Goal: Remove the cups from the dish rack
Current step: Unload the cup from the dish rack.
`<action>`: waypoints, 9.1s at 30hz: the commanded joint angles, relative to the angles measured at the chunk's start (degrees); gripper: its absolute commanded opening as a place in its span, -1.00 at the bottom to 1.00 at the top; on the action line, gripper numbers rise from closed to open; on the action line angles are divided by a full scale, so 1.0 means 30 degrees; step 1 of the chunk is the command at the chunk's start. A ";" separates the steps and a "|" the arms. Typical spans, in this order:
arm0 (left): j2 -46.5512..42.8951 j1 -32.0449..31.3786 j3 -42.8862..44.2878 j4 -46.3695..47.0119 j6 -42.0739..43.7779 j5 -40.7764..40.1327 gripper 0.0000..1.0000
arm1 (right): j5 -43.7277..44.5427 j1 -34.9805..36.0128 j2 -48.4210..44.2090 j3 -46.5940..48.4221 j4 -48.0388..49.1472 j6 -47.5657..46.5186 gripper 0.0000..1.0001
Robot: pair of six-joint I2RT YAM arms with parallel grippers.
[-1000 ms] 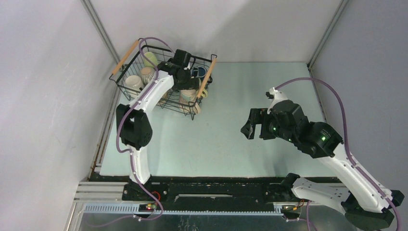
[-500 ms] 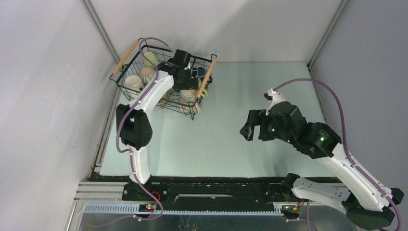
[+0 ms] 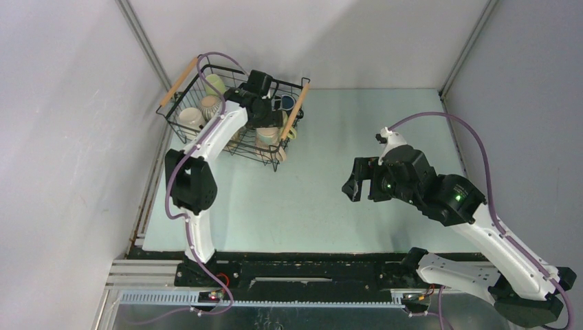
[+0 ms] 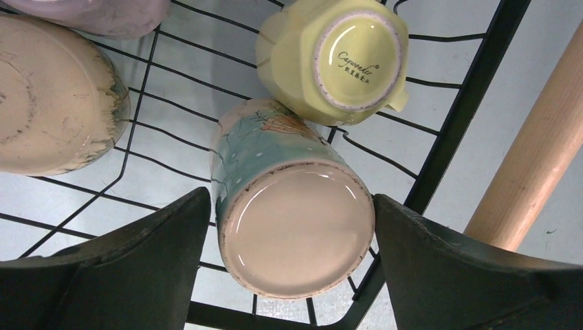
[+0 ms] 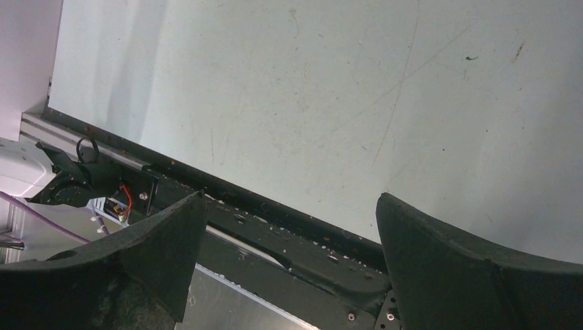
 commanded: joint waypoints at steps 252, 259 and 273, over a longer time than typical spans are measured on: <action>-0.3098 0.1472 0.8868 -0.6439 0.1578 0.0374 -1.00 | -1.0646 -0.4628 0.6756 0.0291 1.5532 0.2730 0.99; -0.3860 0.1008 0.8912 -0.6226 0.1391 0.0861 -1.00 | -1.1267 -0.4798 0.8252 0.0300 1.7122 0.3217 0.99; -0.5402 0.0076 0.8263 -0.5710 0.0974 0.2396 -1.00 | -1.2427 -0.5324 1.0320 0.0276 2.0441 0.4441 0.99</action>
